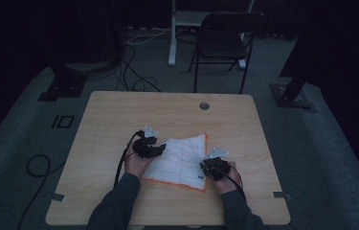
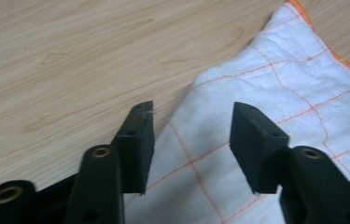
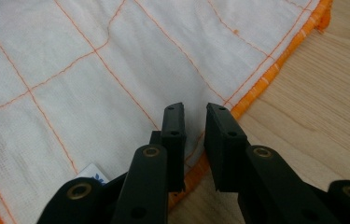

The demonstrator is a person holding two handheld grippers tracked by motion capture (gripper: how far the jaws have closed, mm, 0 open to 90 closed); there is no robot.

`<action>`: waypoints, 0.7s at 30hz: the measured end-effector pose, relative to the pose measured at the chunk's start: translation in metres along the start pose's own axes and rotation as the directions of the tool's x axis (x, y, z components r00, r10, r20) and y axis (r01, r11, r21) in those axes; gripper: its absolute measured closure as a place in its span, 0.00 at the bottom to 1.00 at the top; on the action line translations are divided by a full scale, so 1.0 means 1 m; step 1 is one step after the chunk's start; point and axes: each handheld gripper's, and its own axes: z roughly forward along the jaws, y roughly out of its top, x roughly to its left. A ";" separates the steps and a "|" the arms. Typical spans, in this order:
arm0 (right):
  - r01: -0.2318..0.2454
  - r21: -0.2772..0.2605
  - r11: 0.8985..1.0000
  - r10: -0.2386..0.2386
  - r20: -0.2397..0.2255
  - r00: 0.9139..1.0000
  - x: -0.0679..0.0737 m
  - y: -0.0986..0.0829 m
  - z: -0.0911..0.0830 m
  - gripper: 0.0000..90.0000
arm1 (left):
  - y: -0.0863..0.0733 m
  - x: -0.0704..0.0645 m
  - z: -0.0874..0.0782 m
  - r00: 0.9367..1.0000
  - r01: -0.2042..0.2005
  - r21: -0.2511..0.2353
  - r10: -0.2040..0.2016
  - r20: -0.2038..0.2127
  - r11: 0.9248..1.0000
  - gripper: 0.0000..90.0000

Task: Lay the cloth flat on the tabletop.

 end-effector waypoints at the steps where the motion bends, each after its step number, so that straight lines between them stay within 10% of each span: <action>1: 0.000 0.000 1.000 0.000 -0.001 1.000 0.000 0.000 0.000 0.86 | 0.000 0.000 0.002 1.000 0.008 0.001 -0.008 0.010 1.000 0.54; 9: -0.002 -0.003 1.000 0.002 -0.004 1.000 0.000 0.000 0.000 0.86 | -0.001 0.003 0.015 0.998 0.046 0.031 -0.048 0.045 0.998 0.54; 13: -0.003 -0.004 1.000 0.003 -0.005 1.000 0.000 -0.001 0.000 0.86 | -0.001 -0.001 0.013 0.998 0.016 0.058 -0.019 0.053 0.998 0.93; 21: -0.008 -0.005 1.000 0.008 -0.006 1.000 0.000 -0.001 0.000 0.86 | -0.003 -0.014 -0.002 0.998 -0.028 0.013 0.027 0.051 1.000 0.97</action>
